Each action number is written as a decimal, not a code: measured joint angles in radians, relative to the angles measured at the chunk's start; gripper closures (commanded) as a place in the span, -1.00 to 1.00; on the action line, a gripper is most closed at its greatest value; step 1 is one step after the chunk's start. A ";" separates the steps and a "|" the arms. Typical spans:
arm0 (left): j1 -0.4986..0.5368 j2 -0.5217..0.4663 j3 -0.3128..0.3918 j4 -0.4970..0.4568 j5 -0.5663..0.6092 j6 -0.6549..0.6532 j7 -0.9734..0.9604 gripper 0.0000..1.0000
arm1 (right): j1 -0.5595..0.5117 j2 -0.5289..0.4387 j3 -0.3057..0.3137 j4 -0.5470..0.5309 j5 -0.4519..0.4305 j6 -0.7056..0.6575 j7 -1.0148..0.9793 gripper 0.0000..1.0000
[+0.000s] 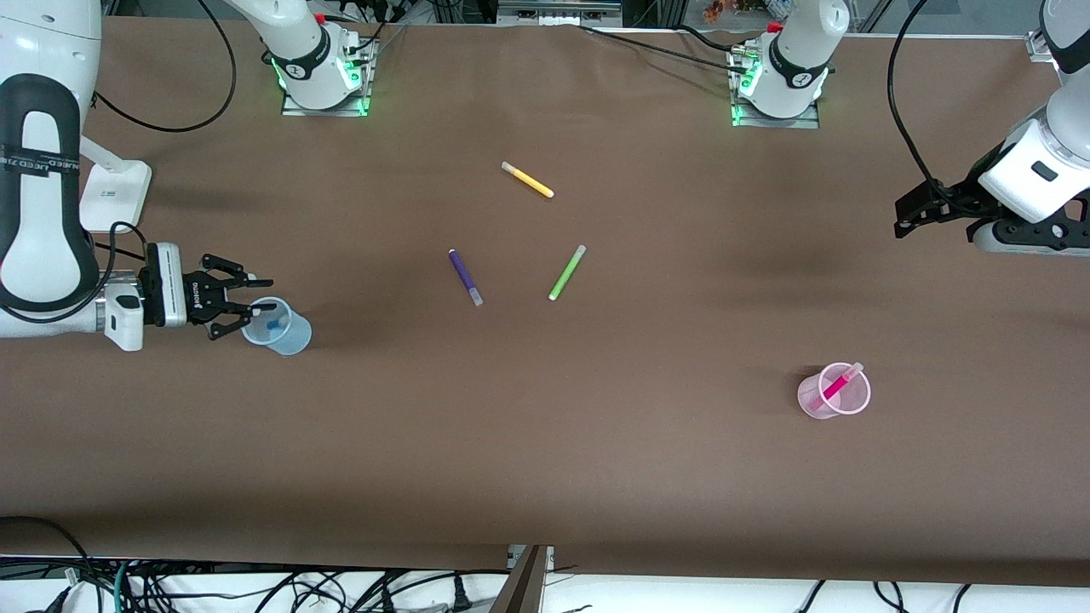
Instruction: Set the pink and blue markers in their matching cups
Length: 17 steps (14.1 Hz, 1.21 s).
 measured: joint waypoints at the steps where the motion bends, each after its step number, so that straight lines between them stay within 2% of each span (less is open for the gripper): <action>1: 0.000 0.000 0.000 0.000 0.000 -0.001 0.000 -1.00 | 0.000 0.000 0.000 0.006 0.004 0.000 0.010 -1.00; 5: 0.000 0.000 0.000 -0.001 0.000 -0.009 0.000 -1.00 | -0.001 0.000 0.000 0.036 0.014 -0.006 0.115 -1.00; 13: 0.000 0.000 0.000 -0.001 0.000 -0.017 0.000 -1.00 | 0.011 -0.001 0.003 0.151 0.004 -0.033 0.687 -1.00; 15: 0.000 0.000 0.000 -0.001 0.000 -0.017 0.000 -1.00 | 0.032 -0.002 0.004 0.182 -0.029 -0.036 0.846 -1.00; 17: 0.000 0.000 0.000 -0.001 0.000 -0.017 0.000 -1.00 | 0.064 -0.017 0.006 0.221 -0.114 -0.036 1.030 -1.00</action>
